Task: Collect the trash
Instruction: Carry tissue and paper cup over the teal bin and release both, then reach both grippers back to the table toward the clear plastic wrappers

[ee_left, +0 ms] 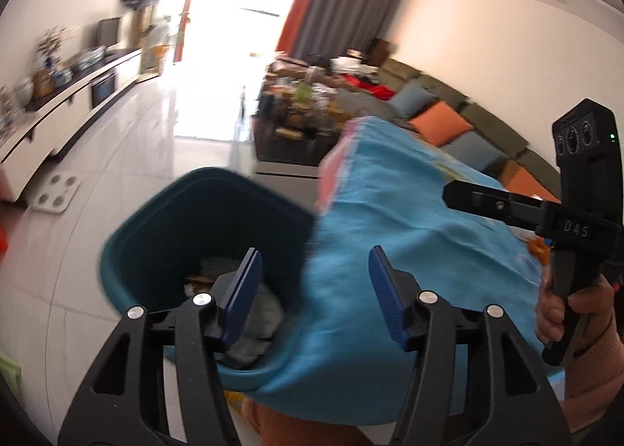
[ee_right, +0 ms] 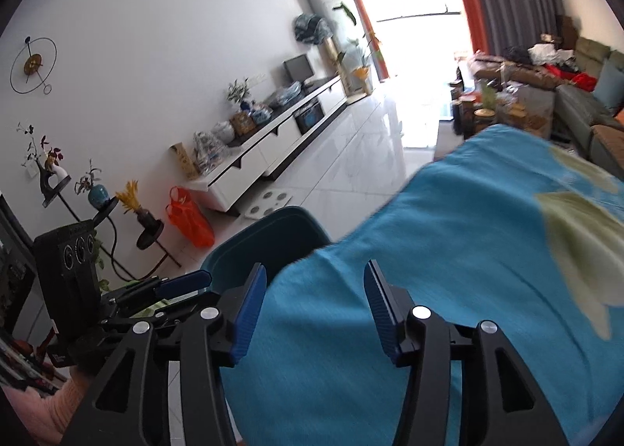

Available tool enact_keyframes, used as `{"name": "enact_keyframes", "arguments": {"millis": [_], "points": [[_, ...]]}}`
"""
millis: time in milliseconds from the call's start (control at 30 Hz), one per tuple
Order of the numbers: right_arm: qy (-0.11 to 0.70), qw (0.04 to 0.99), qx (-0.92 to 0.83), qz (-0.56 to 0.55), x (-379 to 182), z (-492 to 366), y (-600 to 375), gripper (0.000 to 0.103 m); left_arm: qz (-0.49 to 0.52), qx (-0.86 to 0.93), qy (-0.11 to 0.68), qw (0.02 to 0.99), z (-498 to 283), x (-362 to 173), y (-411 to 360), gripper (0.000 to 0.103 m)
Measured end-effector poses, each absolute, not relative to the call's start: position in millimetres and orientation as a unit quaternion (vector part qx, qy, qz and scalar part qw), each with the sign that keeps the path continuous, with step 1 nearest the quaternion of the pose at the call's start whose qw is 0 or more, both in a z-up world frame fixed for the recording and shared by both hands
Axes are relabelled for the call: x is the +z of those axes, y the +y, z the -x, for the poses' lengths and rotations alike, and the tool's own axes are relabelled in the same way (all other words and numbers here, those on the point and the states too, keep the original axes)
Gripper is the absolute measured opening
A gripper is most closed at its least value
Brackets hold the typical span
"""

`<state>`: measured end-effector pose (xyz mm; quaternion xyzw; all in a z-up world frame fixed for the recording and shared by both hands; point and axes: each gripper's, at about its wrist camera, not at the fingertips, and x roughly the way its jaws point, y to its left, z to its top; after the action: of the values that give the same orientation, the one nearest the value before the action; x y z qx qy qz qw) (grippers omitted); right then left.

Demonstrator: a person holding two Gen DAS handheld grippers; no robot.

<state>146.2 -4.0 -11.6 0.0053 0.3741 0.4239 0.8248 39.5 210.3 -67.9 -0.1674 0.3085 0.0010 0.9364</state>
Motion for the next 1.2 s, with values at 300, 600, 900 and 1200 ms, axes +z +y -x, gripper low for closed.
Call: {"name": "enact_keyframes", "arguments": {"millis": [300, 600, 900, 1200], "points": [[0.347, 0.872, 0.343, -0.028, 3, -124, -108, 0.051, 0.129, -0.142, 0.315, 0.93, -64, -58, 109, 0.06], [0.328, 0.913, 0.234, -0.062, 5, -102, -212, 0.051, 0.083, -0.263, 0.328, 0.904, -80, -59, 6, 0.06], [0.33, 0.929, 0.129, -0.109, -10, -80, -299, 0.057, 0.047, -0.349, 0.346, 0.87, -90, -63, -80, 0.062], [0.353, 0.918, 0.118, -0.136, -40, -74, -328, 0.063, 0.039, -0.365, 0.376, 0.851, -110, -73, -125, 0.064]]}}
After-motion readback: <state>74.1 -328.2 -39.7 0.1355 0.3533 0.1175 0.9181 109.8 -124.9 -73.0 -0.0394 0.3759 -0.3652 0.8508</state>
